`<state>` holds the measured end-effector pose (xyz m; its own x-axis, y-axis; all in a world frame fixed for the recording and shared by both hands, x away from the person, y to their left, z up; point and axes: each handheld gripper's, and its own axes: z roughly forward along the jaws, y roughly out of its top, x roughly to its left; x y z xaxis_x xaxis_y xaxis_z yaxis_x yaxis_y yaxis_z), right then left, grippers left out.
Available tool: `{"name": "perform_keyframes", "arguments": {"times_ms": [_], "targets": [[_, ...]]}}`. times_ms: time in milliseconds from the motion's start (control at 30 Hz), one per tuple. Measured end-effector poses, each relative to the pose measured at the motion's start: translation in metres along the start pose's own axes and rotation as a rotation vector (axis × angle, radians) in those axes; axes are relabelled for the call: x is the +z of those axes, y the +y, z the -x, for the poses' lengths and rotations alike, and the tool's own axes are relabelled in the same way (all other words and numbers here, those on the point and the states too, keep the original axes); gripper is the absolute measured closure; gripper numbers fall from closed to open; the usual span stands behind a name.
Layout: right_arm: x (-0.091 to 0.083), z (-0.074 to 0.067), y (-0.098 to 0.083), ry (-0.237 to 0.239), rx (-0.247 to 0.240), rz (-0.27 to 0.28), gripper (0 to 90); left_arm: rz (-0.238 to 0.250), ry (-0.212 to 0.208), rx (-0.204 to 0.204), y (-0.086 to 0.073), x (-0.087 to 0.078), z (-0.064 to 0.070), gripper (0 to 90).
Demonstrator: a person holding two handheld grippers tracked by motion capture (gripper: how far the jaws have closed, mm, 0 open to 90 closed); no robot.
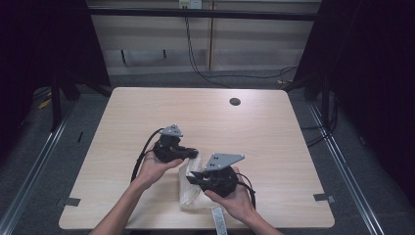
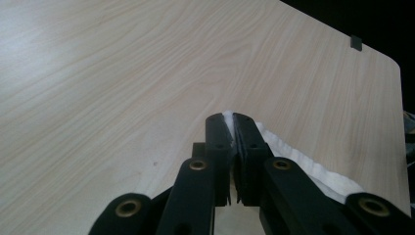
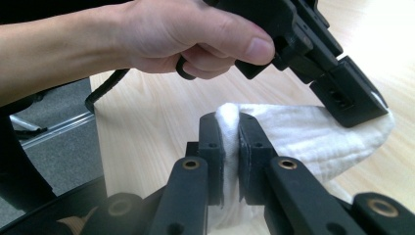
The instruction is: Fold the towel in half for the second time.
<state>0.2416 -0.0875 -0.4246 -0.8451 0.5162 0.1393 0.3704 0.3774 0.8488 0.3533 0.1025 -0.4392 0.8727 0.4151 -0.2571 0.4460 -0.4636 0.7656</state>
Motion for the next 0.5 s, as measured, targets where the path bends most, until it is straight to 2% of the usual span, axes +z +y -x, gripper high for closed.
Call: {"name": "perform_keyframes", "arguments": {"times_ms": [200,367,500], "targets": [[-0.002,0.002,-0.016,0.001,0.029,-0.020,81.3,-0.027,-0.005,0.003,-0.004,0.013,0.002,86.5],[0.002,0.009,-0.031,-0.011,0.053,-0.069,80.8,-0.060,0.004,0.015,-0.007,0.027,0.003,86.0],[0.005,0.012,-0.039,-0.017,0.061,-0.101,78.8,-0.073,-0.012,0.011,-0.010,0.040,0.002,86.0]]}}
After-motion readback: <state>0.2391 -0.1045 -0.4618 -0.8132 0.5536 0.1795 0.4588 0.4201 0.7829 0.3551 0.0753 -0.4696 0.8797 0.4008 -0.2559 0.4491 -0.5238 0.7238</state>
